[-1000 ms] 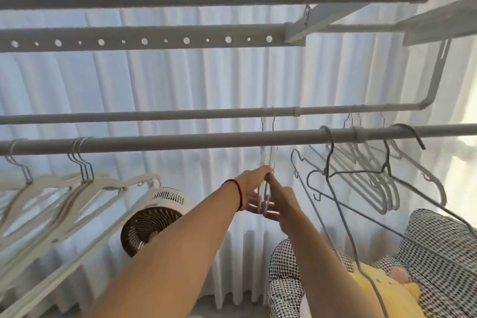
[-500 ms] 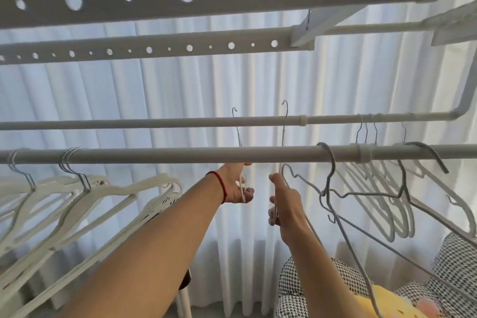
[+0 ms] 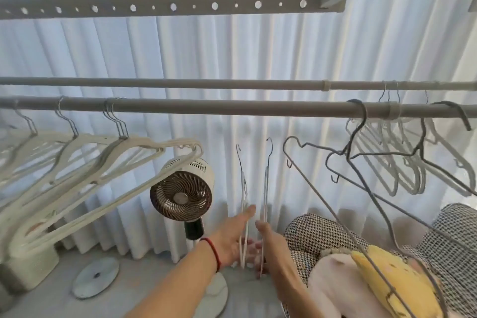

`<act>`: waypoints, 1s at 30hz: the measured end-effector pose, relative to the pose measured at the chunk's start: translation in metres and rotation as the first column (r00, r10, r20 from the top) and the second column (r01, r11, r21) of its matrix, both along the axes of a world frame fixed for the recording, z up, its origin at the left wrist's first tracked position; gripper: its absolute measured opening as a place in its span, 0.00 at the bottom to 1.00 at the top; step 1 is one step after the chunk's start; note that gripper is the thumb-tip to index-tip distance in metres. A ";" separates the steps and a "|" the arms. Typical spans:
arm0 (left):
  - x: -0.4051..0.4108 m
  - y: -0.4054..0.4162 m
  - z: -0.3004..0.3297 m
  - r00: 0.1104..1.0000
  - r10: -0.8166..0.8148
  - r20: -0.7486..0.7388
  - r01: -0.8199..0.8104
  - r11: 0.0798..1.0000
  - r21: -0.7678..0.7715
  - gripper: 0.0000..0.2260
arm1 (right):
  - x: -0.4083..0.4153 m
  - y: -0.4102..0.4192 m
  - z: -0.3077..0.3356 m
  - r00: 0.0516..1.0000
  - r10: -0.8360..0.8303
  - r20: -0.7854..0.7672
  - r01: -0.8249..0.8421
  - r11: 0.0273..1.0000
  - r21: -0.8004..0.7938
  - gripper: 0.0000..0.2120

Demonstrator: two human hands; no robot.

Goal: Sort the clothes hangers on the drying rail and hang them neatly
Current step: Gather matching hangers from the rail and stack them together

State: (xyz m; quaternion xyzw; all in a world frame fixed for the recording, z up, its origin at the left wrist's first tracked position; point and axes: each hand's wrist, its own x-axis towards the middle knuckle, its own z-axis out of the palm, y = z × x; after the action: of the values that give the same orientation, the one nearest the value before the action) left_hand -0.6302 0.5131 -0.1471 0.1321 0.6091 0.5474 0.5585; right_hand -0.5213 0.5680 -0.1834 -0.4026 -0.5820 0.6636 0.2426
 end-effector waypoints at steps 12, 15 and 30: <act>-0.012 -0.167 -0.118 1.000 0.003 0.029 -0.004 0.999 0.039 0.22 | 0.003 -0.192 -0.084 0.918 0.261 0.298 -0.338 0.909 0.244 0.37; -0.006 -0.192 -0.120 0.997 -0.075 0.037 0.073 0.996 0.045 0.22 | 0.015 -0.211 -0.085 0.810 0.283 0.514 -0.495 0.799 0.341 0.35; 0.034 -0.262 -0.113 0.965 -0.260 -0.018 0.256 0.957 -0.135 0.31 | 0.045 -0.129 -0.030 0.942 0.225 0.248 -0.335 0.644 0.688 0.21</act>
State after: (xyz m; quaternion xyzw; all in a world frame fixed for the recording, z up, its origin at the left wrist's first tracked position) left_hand -0.5963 0.2509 -0.2604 0.1832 0.6311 0.4262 0.6217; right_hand -0.4763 0.4391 -0.2136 -0.2251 -0.8658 0.3809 0.2337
